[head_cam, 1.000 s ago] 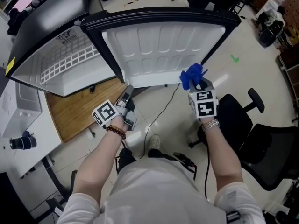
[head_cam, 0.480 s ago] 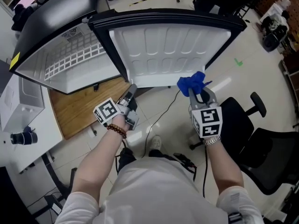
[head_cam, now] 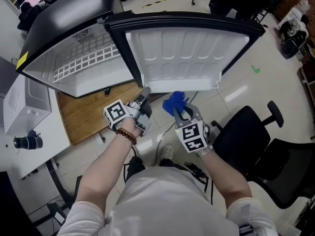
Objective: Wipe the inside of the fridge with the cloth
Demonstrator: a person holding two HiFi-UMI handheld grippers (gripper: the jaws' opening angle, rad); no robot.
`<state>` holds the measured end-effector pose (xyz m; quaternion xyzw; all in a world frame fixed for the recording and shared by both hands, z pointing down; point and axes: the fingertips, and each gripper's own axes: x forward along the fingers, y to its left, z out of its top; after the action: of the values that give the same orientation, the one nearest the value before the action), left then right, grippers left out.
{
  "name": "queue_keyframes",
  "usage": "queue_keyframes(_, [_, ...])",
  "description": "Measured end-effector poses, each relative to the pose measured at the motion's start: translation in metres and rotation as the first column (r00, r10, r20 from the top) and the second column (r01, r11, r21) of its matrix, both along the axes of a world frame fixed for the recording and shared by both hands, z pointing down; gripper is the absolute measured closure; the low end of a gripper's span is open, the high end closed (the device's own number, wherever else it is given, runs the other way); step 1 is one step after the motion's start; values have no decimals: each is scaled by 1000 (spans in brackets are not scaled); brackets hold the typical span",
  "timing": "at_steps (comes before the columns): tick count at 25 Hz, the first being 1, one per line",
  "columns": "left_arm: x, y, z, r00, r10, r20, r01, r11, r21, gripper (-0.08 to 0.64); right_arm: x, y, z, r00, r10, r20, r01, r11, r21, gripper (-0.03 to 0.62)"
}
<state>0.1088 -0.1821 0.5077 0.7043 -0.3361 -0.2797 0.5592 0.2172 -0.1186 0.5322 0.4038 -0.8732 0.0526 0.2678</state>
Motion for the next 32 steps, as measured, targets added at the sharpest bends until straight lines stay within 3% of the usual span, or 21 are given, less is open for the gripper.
queue_keyframes(6, [12,0,-10,997,49,-54,-49,999,6,534,-35,-34,29,999,10,-36,-10,1000,1,528])
queue_keyframes(15, [15,-8,-21,998,58,-32,-57,998,15,534,-66,-70,40,999,-3,-41,4,1000,16,528])
queue_keyframes(24, [16,-3,-18,997,67,-39,-67,998,-9,534,-84,-94,41,1000,-3,21,2,999,50,528])
queue_keyframes(32, [17,-4,-22,997,64,-52,-65,998,-8,534,-65,-116,54,996,71,-53,-67,995,70,528])
